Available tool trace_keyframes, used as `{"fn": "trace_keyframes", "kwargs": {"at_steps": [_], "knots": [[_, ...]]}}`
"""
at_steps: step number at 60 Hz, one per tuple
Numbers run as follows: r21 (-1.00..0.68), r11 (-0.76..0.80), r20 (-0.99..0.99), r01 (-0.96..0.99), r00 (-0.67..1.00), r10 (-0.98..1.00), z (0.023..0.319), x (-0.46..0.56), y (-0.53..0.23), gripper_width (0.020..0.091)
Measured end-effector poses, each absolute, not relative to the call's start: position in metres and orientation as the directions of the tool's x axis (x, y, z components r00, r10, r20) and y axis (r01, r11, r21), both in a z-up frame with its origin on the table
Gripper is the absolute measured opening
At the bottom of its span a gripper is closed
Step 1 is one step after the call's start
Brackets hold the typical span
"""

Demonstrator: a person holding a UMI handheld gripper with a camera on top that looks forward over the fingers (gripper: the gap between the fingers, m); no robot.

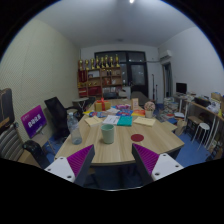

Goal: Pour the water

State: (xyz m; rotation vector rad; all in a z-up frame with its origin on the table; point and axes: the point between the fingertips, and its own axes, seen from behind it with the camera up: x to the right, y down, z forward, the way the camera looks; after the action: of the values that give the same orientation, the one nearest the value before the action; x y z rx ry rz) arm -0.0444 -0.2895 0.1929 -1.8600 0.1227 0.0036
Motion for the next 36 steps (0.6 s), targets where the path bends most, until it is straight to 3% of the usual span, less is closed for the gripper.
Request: {"fn": "trace_keyframes", "kwargs": {"at_steps": [9, 20, 36], "knots": [[-0.955, -0.288, -0.026, -0.068, 0.989, -0.148, 0.192, -0.065, -0.286, 0.0823], [-0.948, -0.314, 0.017, -0.050, 0.978, -0.208, 0.172, -0.098, -0.278, 0.0824], [-0.947, -0.316, -0.026, -0.061, 0.993, -0.112, 0.169, -0.182, -0.224, 0.0821]]}}
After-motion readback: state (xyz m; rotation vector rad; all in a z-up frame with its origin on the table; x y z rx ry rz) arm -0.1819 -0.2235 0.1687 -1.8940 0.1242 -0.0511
